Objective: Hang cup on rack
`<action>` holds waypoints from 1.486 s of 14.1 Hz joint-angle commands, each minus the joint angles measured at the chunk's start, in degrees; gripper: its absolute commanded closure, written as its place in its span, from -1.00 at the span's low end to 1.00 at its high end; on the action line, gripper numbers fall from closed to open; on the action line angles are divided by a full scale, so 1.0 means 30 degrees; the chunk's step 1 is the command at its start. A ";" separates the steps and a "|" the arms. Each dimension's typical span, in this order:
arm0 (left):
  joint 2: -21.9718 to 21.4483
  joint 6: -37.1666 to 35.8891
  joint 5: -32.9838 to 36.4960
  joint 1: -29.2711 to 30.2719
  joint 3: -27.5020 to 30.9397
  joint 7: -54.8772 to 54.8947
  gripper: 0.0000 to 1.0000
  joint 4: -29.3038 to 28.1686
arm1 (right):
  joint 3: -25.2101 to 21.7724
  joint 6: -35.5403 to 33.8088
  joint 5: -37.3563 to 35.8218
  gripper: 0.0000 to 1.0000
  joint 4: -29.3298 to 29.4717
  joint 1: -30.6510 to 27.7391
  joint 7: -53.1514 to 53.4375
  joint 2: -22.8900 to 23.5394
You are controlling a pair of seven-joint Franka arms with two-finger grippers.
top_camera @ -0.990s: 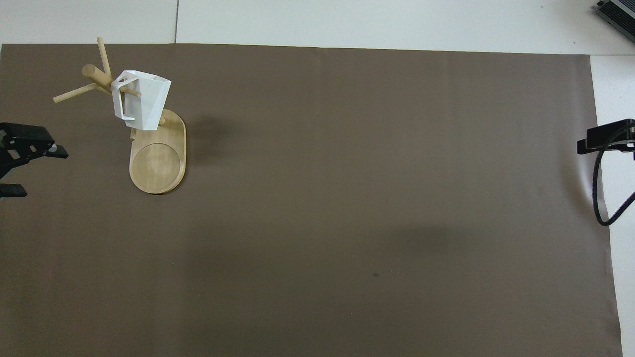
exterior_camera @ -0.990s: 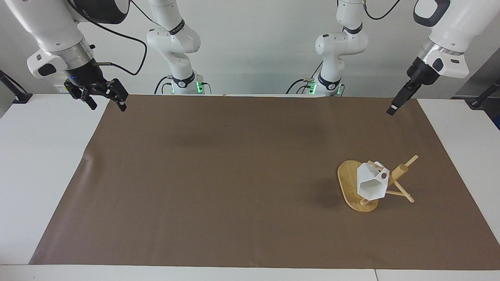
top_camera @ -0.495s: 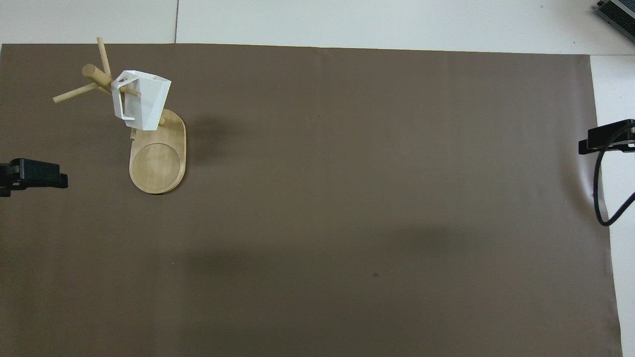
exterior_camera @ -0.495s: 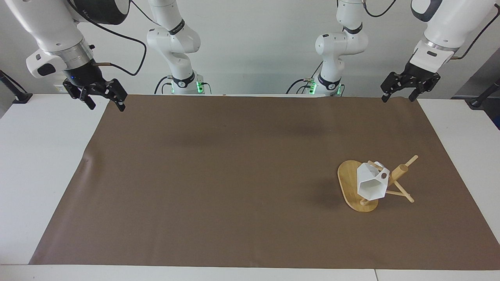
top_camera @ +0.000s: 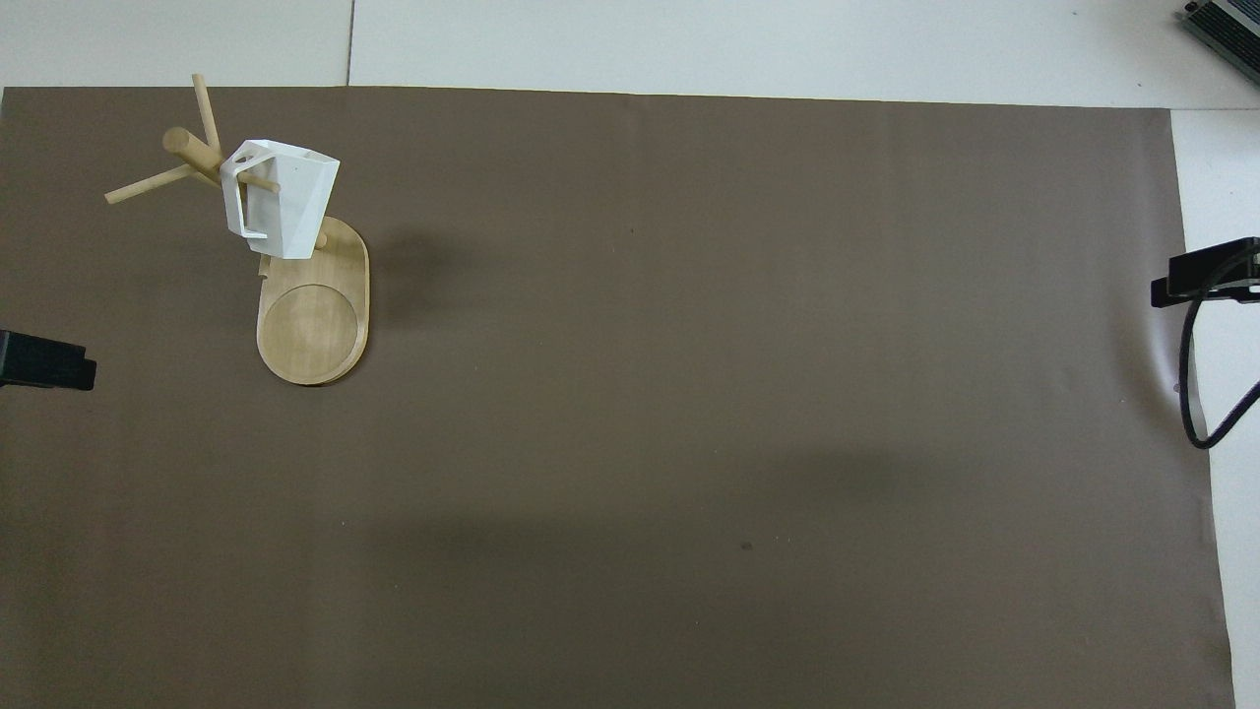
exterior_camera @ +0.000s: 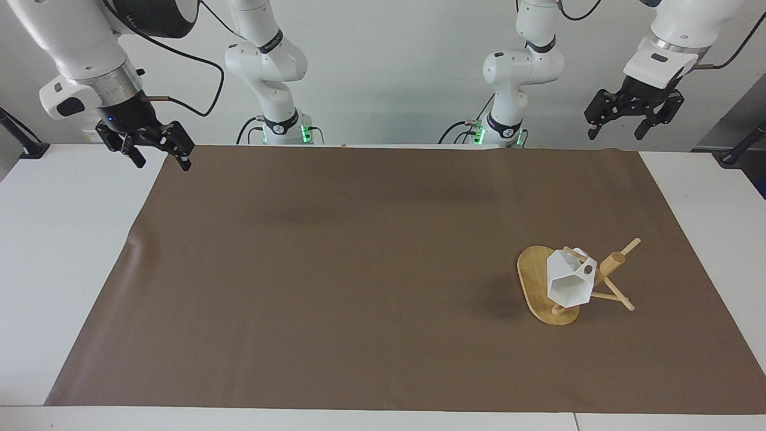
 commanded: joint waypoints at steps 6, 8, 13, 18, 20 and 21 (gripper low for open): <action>-0.0001 0.0707 -0.1086 -0.0015 0.0252 -0.0572 -1.00 0.0327 | 0.0021 0.0160 -0.0081 -1.00 -0.0422 -0.0161 -0.0405 -0.0302; -0.0088 0.0445 -0.1028 -0.0015 0.0252 -0.0601 -1.00 0.0211 | 0.0021 0.0160 -0.0081 -1.00 -0.0422 -0.0161 -0.0376 -0.0302; -0.0148 -0.0378 -0.1057 -0.0044 0.0164 -0.0601 -1.00 0.0211 | 0.0021 0.0160 -0.0081 -1.00 -0.0422 -0.0161 -0.0375 -0.0302; -0.0177 -0.0113 -0.1028 -0.0044 0.0193 -0.0396 -1.00 0.0123 | 0.0021 0.0131 -0.0081 -1.00 -0.0422 -0.0161 -0.0375 -0.0302; -0.0177 -0.0083 -0.1057 -0.0015 0.0193 -0.0367 -1.00 0.0123 | 0.0021 0.0101 -0.0081 -1.00 -0.0422 -0.0161 -0.0375 -0.0302; -0.0177 -0.0083 -0.1028 -0.0015 0.0193 -0.0367 -1.00 0.0123 | 0.0021 0.0072 -0.0081 -1.00 -0.0393 -0.0161 -0.0375 -0.0302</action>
